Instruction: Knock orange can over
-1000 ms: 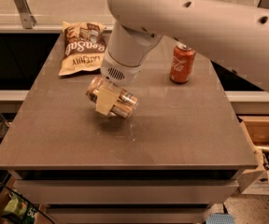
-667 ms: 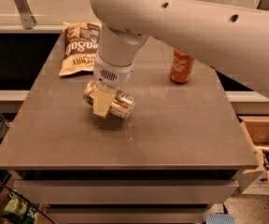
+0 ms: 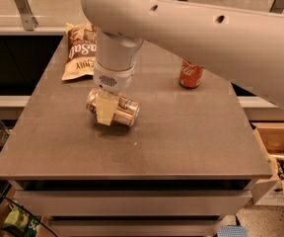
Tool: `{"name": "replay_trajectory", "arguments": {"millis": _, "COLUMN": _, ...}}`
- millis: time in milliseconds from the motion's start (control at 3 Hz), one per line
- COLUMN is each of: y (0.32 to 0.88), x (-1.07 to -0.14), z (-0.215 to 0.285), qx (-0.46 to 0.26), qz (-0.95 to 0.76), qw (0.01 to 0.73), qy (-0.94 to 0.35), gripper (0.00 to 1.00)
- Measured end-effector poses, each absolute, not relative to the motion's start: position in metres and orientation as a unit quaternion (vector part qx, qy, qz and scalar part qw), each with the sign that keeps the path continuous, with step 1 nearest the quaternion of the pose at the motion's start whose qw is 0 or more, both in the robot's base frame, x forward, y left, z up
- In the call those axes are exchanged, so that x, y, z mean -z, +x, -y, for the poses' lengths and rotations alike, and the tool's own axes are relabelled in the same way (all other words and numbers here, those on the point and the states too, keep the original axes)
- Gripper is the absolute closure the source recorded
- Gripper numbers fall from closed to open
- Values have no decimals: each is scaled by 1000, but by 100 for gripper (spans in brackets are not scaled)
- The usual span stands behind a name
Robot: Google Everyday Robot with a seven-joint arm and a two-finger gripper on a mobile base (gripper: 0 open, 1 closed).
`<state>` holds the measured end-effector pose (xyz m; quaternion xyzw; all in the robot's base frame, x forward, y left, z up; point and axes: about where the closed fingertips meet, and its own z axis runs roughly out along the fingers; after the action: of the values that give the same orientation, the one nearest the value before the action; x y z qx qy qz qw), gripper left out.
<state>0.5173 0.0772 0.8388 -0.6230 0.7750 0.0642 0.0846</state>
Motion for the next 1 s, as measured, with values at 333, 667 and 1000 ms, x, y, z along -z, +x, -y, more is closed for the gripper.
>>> {"name": "replay_trajectory", "arguments": {"millis": 333, "y": 521, "x": -834, "z": -80, "qx": -57, "qz": -771, "qw": 74, "qy": -630, "gripper": 100}}
{"name": "replay_trajectory", "arguments": {"millis": 667, "y": 523, "x": -828, "z": -83, "qx": -55, "qz": -768, "qw": 68, "qy": -635, "gripper": 100}}
{"name": "replay_trajectory", "arguments": {"millis": 1000, "y": 526, "x": -819, "z": -85, "qx": -55, "qz": -763, "qw": 61, "qy": -641, "gripper": 100}}
